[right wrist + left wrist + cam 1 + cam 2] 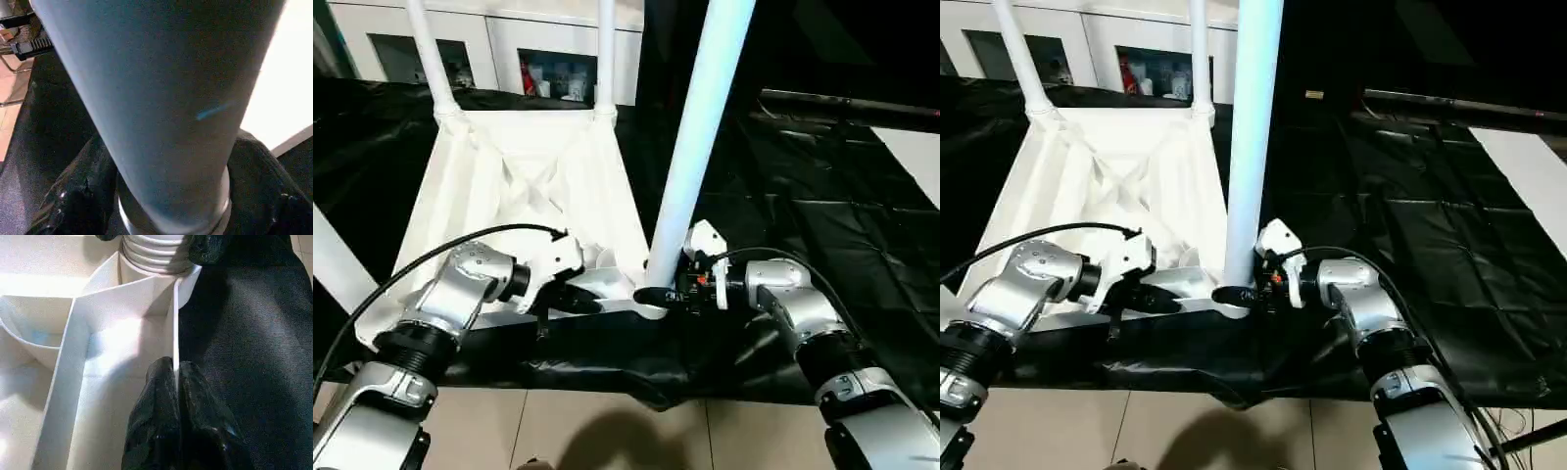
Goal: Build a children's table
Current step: Rotate leg to tighten
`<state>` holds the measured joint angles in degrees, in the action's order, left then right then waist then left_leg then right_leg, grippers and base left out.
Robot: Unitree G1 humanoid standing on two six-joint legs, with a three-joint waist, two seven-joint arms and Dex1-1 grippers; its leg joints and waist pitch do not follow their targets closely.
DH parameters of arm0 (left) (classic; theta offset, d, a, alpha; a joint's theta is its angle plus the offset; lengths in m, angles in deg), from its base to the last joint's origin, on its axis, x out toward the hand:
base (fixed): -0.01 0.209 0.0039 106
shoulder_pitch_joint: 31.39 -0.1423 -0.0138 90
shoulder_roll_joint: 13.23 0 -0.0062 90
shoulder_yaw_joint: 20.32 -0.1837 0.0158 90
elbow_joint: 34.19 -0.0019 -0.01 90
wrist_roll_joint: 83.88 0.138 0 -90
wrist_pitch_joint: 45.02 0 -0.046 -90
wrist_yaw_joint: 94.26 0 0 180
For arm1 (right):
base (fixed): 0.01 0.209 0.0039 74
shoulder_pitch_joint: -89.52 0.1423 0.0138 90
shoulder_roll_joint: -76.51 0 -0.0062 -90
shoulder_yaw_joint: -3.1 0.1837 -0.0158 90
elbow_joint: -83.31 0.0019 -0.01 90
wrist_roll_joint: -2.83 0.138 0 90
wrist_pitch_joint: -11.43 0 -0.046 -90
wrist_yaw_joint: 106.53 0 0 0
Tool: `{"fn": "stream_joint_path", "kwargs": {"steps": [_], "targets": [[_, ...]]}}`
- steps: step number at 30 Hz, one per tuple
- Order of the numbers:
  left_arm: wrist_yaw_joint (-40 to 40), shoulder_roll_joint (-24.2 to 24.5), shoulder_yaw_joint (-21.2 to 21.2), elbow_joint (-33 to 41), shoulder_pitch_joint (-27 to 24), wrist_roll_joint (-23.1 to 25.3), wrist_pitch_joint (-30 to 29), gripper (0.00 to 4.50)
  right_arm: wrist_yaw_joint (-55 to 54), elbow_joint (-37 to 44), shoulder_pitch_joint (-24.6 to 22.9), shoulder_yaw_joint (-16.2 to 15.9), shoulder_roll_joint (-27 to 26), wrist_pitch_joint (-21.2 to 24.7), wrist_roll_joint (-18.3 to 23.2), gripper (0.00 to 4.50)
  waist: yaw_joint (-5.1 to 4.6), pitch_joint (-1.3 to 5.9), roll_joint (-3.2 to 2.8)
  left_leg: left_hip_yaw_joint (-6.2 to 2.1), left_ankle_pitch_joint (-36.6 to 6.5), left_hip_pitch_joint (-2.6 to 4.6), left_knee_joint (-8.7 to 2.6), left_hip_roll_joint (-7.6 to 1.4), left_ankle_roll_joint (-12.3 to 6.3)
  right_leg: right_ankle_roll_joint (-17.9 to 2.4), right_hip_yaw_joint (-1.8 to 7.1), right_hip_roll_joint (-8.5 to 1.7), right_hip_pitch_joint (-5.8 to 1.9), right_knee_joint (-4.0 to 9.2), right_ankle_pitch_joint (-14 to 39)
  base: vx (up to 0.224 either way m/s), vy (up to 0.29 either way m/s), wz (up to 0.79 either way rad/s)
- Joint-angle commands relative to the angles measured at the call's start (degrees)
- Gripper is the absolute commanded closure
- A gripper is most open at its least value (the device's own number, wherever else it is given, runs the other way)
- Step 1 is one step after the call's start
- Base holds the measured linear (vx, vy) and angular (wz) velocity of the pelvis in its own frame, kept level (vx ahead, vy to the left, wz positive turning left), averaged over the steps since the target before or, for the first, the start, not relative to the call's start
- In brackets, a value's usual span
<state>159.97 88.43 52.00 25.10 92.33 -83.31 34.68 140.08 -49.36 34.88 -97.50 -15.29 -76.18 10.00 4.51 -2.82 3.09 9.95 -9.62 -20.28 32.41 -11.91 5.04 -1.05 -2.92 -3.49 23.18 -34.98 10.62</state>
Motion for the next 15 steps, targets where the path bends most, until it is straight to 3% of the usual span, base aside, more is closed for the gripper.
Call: {"fn": "stream_joint_path", "kwargs": {"steps": [1, 4, 7, 8, 9, 11, 15], "targets": [[0.47, -1.22, -1.57, -1.55, -1.59, -0.05, -1.17, 4.5, -0.13, 0.14, -1.34, -0.12, -0.49, 0.58, 0.25, 1.8, -0.12, 3.39, 0.04, 0.25, -10.41, 0.22, -3.12, -1.32, -2.03, -11.7, 2.46, -3.92, -2.9, 3.77, 10.89, 0.0, 0.0, 0.0], [-2.32, -2.11, -1.19, -2.63, -1.19, 0.66, -1.85, 4.5, -2.62, -1.49, -1.41, 0.99, -1.35, 0.03, 0.32, 1.81, -0.23, 3.35, 0.09, 0.26, -10.83, 0.22, -3.17, -1.34, -1.69, -11.59, 2.51, -3.97, -2.83, 3.89, 11.59, 0.0, 0.0, 0.0], [-8.77, -4.43, 0.44, -5.55, 0.18, 1.46, -2.65, 4.5, -12.48, -5.98, -0.02, 3.16, -3.21, -0.91, -0.96, 1.81, -0.39, 3.03, 0.13, 0.13, -13.47, 0.4, -3.36, -1.2, -0.93, -10.49, 2.46, -3.99, -2.58, 4.46, 16.81, 0.0, 0.0, 0.0], [-10.34, -5.05, 0.85, -6.26, 0.55, 1.6, -2.81, 4.5, -15.07, -7.13, 0.4, 3.7, -3.65, -1.11, -1.27, 1.82, -0.62, 2.7, 0.13, 0.06, -15.65, 0.7, -3.51, -1.13, 0.16, -9.45, 2.47, -4.06, -2.14, 5.0, 21.88, -0.055, 0.001, -0.03], [-12.13, -5.76, 1.26, -7.1, 1.02, 1.83, -3.07, 4.5, -18.14, -8.32, 0.85, 4.33, -4.19, -1.16, -1.59, 1.82, -0.83, 2.73, 0.23, -0.17, -17.18, 0.81, -3.5, -0.95, 0.81, -8.05, 2.35, -4.19, -2.2, 5.43, 26.61, -0.055, 0.001, -0.03], [-14.02, -6.5, 1.6, -8.06, 1.61, 2.14, -3.5, 4.5, -20.96, -9.43, 1.32, 5.08, -4.75, -0.87, -1.59, 1.82, -1.09, 2.8, 0.27, -0.21, -17.72, 1.06, -3.4, -1.07, 0.56, -7.42, 2.5, -4.22, -1.83, 5.67, 27.62, -0.026, 0.001, 0.0], [-29.65, -12.86, 5.32, -15.44, 6.61, 2.65, -7.09, 4.5, -40.64, -15.34, 4.44, 10.19, -9.52, 1.67, -0.37, 1.83, -1.74, 2.65, 0.31, -0.47, -19.43, 1.11, -3.33, -0.72, 1.27, -5.46, 2.13, -4.09, -1.43, 6.27, 32.58, 0.0, 0.0, 0.0]]}}
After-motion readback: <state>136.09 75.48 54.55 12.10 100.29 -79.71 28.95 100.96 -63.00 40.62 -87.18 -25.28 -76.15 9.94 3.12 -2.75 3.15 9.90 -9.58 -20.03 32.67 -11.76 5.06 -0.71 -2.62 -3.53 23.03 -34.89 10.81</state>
